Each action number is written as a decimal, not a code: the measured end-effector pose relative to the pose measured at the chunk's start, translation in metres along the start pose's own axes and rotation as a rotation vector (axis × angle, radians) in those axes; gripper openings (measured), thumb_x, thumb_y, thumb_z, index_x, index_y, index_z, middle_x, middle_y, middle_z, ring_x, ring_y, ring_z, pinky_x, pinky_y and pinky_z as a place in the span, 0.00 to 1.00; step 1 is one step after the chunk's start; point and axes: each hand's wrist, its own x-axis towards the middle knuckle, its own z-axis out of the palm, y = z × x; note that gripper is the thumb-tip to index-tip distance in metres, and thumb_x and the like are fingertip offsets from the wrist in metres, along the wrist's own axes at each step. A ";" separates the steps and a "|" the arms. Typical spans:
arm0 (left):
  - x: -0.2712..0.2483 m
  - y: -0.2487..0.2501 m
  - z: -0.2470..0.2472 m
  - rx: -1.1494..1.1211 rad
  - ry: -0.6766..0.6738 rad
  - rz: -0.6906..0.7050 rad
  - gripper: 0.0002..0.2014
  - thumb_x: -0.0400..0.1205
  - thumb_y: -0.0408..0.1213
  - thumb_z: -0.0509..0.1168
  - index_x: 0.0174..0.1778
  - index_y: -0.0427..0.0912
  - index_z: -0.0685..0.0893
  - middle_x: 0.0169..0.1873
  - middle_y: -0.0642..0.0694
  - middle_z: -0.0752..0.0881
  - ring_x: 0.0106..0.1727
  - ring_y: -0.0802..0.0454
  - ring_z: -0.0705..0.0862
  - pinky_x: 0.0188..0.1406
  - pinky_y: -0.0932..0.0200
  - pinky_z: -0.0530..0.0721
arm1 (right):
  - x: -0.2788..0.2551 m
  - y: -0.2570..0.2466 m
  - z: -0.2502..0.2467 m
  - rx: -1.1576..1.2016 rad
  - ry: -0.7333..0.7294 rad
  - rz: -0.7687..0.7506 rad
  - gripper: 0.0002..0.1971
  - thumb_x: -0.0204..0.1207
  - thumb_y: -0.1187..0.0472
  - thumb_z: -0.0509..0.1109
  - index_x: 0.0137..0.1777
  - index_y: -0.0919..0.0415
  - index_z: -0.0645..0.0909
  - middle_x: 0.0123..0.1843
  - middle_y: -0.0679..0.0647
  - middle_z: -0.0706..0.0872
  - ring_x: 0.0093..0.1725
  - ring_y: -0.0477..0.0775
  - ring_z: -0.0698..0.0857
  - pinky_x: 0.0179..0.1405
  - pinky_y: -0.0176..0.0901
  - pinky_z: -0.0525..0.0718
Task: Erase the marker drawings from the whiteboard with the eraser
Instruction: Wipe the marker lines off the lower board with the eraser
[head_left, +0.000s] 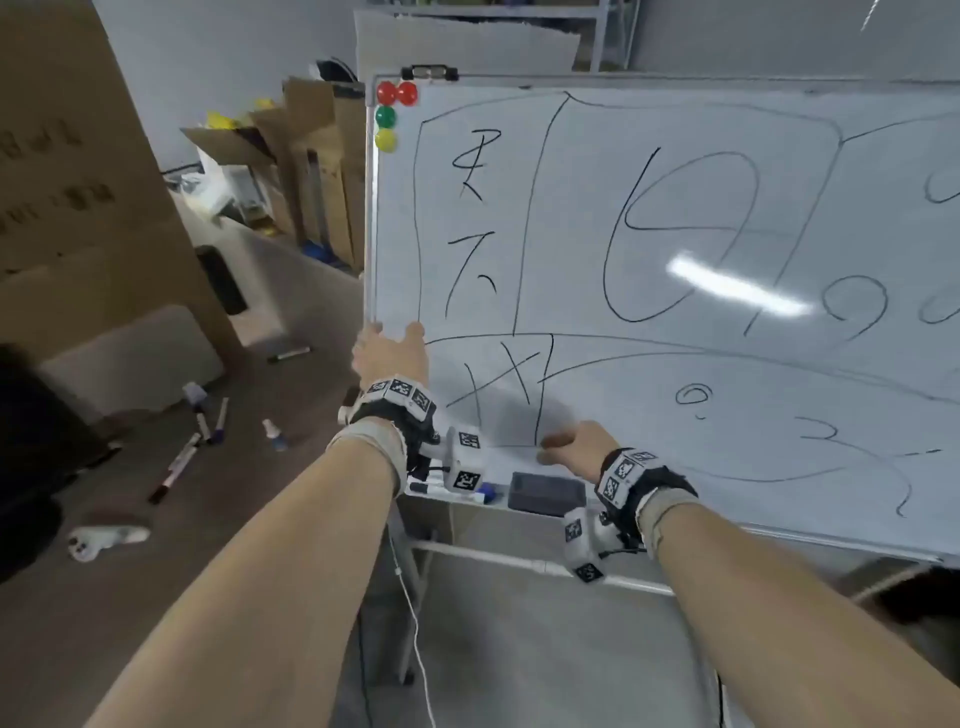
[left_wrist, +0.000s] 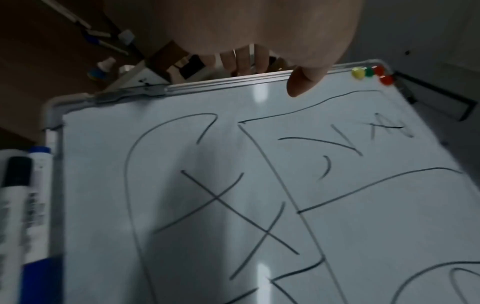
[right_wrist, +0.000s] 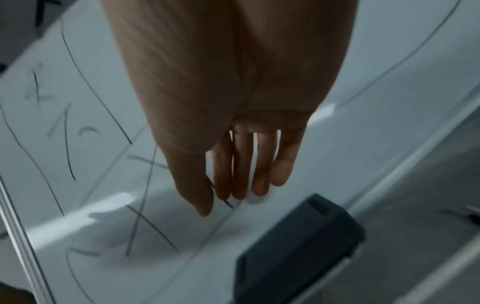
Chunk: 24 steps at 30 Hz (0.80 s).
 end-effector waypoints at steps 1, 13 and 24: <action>0.004 -0.006 -0.002 0.034 0.016 -0.023 0.32 0.76 0.47 0.67 0.77 0.41 0.73 0.75 0.41 0.75 0.76 0.39 0.72 0.73 0.45 0.72 | 0.004 0.003 0.008 -0.076 0.012 0.024 0.18 0.72 0.56 0.79 0.62 0.55 0.88 0.60 0.53 0.89 0.60 0.56 0.87 0.62 0.44 0.81; 0.054 -0.053 0.008 0.098 -0.071 -0.094 0.32 0.81 0.56 0.55 0.76 0.38 0.73 0.71 0.38 0.80 0.70 0.35 0.78 0.73 0.41 0.70 | 0.000 0.010 0.061 -0.732 0.060 0.132 0.29 0.66 0.59 0.82 0.66 0.54 0.77 0.65 0.55 0.79 0.64 0.61 0.82 0.61 0.52 0.82; 0.105 0.002 -0.034 -0.173 -0.483 -0.113 0.31 0.86 0.55 0.48 0.74 0.34 0.73 0.65 0.38 0.78 0.60 0.41 0.76 0.65 0.50 0.70 | 0.020 -0.118 0.012 -0.512 0.352 -0.217 0.23 0.58 0.41 0.77 0.54 0.42 0.82 0.50 0.45 0.81 0.51 0.50 0.81 0.43 0.41 0.76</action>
